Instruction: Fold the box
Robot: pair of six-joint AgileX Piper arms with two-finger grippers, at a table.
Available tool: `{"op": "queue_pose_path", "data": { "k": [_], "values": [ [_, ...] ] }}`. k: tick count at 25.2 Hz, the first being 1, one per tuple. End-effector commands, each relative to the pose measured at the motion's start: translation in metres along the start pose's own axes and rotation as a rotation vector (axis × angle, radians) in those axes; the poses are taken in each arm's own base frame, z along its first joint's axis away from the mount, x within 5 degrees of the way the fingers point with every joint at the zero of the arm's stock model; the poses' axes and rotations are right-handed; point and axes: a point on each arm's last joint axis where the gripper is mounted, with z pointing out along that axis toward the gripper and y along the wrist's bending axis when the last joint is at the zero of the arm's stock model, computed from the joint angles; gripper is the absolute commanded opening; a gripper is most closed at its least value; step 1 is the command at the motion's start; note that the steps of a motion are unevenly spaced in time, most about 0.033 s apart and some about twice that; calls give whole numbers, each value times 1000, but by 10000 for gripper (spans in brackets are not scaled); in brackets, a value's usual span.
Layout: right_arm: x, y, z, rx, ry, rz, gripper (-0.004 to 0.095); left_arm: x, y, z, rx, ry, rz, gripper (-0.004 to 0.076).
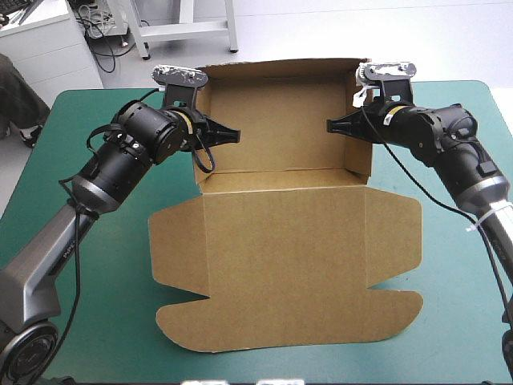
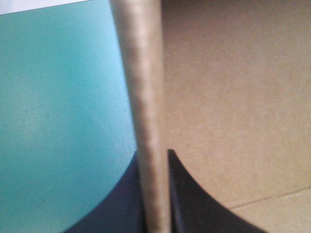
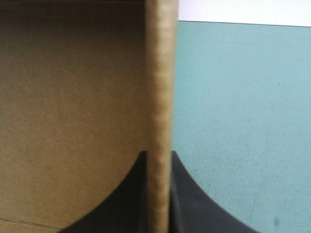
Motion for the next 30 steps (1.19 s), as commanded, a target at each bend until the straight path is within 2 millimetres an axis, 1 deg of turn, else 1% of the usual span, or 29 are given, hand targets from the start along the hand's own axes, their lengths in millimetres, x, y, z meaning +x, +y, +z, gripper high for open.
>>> {"op": "queue_pose_path", "data": {
  "k": [1, 4, 10, 15, 20, 21, 22, 23, 25, 27, 28, 30],
  "values": [
    [-15, 7, -23, -48, -101, 14, -2, -13, -7, -20, 77, -109, 0, -30],
    [-10, 6, -18, -41, -43, -5, -4, -11, -9, -10, 71, -89, 6, -30],
    [3, 4, 4, -24, 84, -28, -4, -5, -15, 18, 53, -14, 25, -30],
    [14, 2, 29, -14, 180, -28, -4, 3, -19, 47, 16, 58, 49, -30],
    [30, -1, 61, -5, 291, -41, -4, 14, -22, 81, -23, 136, 72, -30],
    [37, -2, 74, -3, 335, -53, -4, 19, -24, 95, -33, 169, 79, -30],
    [41, -3, 80, -5, 355, -57, -4, 23, -25, 102, -40, 189, 84, -30],
    [46, -3, 89, -3, 388, -54, -4, 29, -26, 115, -54, 230, 92, -30],
    [53, -5, 100, 0, 422, -52, -6, 37, -27, 131, -69, 275, 101, -30],
    [57, -5, 108, 2, 435, -51, -24, 43, -28, 144, -78, 303, 107, -30],
    [57, -7, 111, 5, 427, -57, -23, 46, -26, 151, -85, 318, 103, -30],
    [56, -7, 116, 9, 400, -72, -23, 48, -18, 160, -85, 336, 71, -30]
  ]
}}
